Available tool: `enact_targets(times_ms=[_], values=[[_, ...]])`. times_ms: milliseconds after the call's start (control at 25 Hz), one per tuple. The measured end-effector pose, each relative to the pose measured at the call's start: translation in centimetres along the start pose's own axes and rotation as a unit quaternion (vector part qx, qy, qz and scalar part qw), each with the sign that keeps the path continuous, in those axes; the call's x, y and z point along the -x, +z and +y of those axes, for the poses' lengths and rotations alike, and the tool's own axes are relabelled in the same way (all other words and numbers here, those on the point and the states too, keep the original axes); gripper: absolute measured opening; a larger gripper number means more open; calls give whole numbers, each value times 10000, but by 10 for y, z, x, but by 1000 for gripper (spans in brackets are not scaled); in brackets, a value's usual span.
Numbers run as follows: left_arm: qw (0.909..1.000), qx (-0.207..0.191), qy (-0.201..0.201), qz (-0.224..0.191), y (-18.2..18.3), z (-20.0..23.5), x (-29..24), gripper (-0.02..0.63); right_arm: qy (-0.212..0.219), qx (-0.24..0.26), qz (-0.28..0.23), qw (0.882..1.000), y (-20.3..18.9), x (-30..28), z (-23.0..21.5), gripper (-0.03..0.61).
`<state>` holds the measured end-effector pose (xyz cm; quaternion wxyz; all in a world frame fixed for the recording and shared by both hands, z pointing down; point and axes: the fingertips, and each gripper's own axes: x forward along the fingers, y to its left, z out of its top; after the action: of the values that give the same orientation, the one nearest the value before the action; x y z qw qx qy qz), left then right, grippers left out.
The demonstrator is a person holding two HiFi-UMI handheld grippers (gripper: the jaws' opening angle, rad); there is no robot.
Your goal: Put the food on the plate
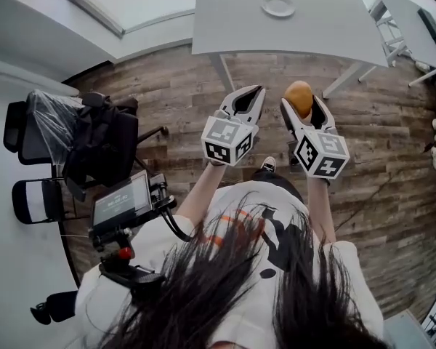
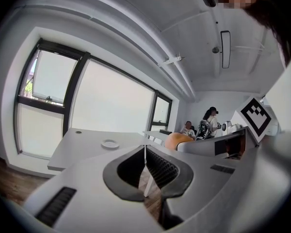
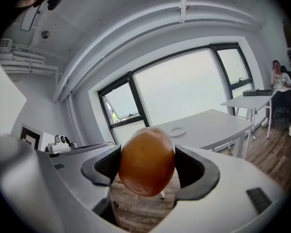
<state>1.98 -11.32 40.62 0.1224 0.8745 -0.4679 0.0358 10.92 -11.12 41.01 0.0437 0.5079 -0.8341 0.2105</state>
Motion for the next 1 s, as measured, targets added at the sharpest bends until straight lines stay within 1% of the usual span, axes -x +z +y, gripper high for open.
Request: enact_targets(times_ms=[120,240,560,760,1000], values=[[10000,-43,76,16,9,-5,-37,6,98,-51,-12,9999,18,-17,-35,344],[9998,-39,201,5,14,-2,-55,6,217,-73,31,9997,25,-30,-51,344],[9990,37,426,144,7,5,-78,6,490,-239,183,9983,24,-55,-69,344],[9986,39,487,209,8,19,-88,6,521,-309,243,9979,25,-74,-75,344],[9989,20,418,202,12,40,-121,6,451,-276,249,9983,34,-102,-91,344]])
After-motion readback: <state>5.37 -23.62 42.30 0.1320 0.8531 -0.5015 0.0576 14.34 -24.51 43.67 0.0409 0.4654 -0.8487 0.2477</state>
